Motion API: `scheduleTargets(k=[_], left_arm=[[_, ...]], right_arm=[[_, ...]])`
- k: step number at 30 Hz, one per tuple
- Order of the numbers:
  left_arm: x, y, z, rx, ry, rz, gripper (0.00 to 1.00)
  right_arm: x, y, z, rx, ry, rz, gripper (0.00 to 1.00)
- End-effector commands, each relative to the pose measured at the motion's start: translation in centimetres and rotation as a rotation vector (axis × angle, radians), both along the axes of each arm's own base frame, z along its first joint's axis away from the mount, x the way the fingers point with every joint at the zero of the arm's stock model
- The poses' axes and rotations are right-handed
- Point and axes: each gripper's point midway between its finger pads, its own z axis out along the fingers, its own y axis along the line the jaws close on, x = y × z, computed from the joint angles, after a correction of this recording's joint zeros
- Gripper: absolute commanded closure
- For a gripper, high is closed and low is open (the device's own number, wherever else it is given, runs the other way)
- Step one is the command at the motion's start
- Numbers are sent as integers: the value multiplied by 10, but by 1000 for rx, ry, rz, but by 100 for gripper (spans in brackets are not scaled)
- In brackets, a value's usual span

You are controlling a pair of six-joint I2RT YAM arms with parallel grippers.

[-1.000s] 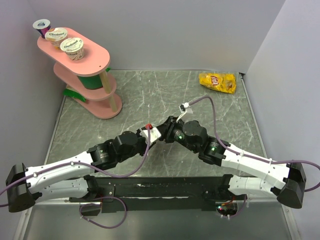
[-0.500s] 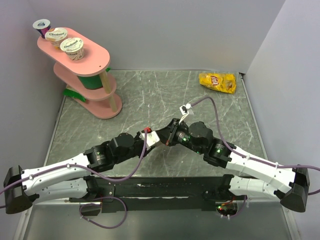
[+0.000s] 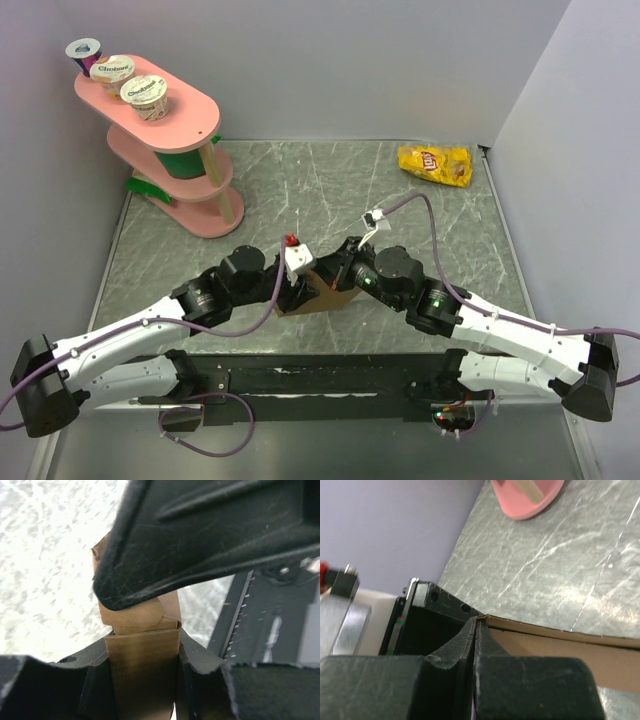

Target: Fold the paper box

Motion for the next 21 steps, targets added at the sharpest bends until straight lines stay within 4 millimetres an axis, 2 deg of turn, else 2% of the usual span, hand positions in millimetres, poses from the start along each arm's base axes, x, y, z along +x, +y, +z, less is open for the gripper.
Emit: scheduleTargets(k=[1, 2, 4, 8, 13, 15, 16, 21], left_arm=[[-14, -18, 53, -192, 33, -129, 82], [-14, -19, 41, -153, 70, -126, 83], [-15, -21, 39, -151, 94, -134, 83], [-5, -18, 35, -153, 134, -118, 83], [-7, -22, 30, -129, 177, -161, 83], [-8, -23, 17, -87, 208, -169, 84], [-8, -25, 20, -84, 209, -184, 84], [-5, -22, 8, -40, 190, -187, 84]], right_arm=[[6, 3, 28, 26, -93, -38, 100], [5, 5, 27, 16, -98, -35, 100], [3, 9, 35, 7, -126, -32, 100], [-1, 14, 35, -37, -157, -28, 100], [-2, 15, 46, -55, -202, -42, 100], [-5, 17, 46, -64, -213, -33, 100], [-5, 17, 48, -64, -217, -36, 100], [-4, 17, 49, -70, -226, -44, 100]])
